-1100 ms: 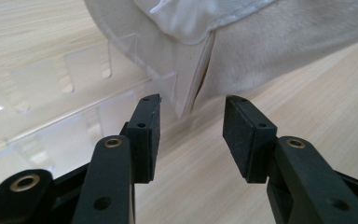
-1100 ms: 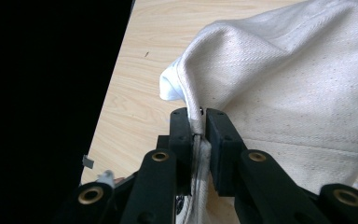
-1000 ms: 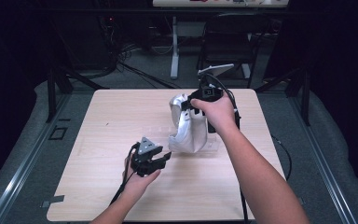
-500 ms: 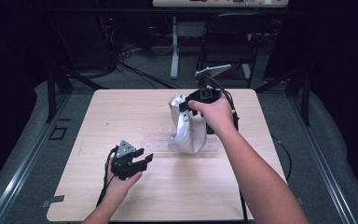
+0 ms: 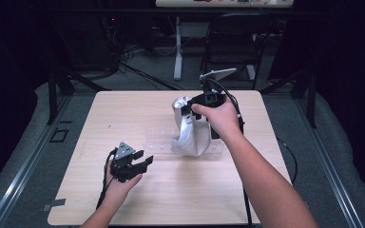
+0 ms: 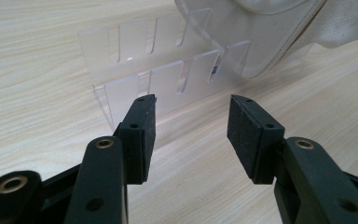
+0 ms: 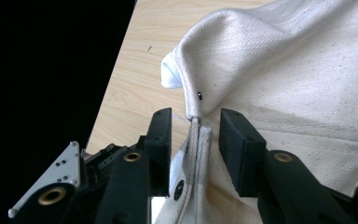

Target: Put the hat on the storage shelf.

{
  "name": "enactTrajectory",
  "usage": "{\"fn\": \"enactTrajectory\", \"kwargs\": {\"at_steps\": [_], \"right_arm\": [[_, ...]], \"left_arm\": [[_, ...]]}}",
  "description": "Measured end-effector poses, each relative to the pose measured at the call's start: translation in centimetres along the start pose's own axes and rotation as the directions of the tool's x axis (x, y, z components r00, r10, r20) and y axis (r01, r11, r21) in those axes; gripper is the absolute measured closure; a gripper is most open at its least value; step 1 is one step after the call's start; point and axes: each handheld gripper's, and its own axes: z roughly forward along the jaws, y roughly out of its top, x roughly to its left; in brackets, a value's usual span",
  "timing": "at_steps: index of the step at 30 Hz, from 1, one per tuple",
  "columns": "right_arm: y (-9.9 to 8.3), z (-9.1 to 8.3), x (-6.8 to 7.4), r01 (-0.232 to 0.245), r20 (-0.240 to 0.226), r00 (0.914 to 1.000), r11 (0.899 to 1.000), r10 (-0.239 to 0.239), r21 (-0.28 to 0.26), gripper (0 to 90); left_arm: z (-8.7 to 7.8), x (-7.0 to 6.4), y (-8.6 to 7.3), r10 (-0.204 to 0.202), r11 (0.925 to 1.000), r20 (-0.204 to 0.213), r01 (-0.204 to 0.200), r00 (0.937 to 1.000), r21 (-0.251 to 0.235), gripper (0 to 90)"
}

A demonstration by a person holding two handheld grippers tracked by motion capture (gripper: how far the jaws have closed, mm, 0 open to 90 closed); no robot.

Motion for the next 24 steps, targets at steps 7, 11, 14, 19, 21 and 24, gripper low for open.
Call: {"fn": "enactTrajectory", "kwargs": {"at_steps": [7,11,14,19,21,24], "right_arm": [[0.0,-0.7,0.1,0.005,0.001,1.0000,1.000,-0.005,-0.007,60.9],[-0.1,-1.3,0.3,0.009,0.004,1.0000,1.000,-0.009,-0.021,59.3],[-0.1,-1.7,0.3,0.019,0.008,0.9998,0.999,-0.019,-0.029,58.5],[-0.2,-2.5,0.3,0.028,0.008,0.9996,0.999,-0.028,-0.036,57.8],[-0.4,-2.9,0.3,0.036,0.006,0.9993,0.998,-0.036,-0.045,57.3],[-0.5,-3.2,0.3,0.047,0.005,0.9989,0.998,-0.047,-0.052,56.7]], "left_arm": [[-0.1,0.0,0.0,0.002,1.0000,-0.001,-0.002,1.0000,-0.003,50.9],[-0.3,0.1,0.0,-0.002,1.0000,-0.003,0.002,1.0000,-0.004,50.7],[-0.4,0.3,0.0,-0.003,0.9999,-0.008,0.003,1.0000,-0.013,50.5],[-0.5,0.5,0.1,-0.010,0.9998,-0.010,0.010,0.9999,-0.017,50.0],[-0.6,0.5,0.1,-0.012,0.9998,-0.010,0.012,0.9999,-0.018,49.8],[-0.6,0.6,0.1,-0.016,0.9997,-0.012,0.015,0.9998,-0.021,49.6]]}}
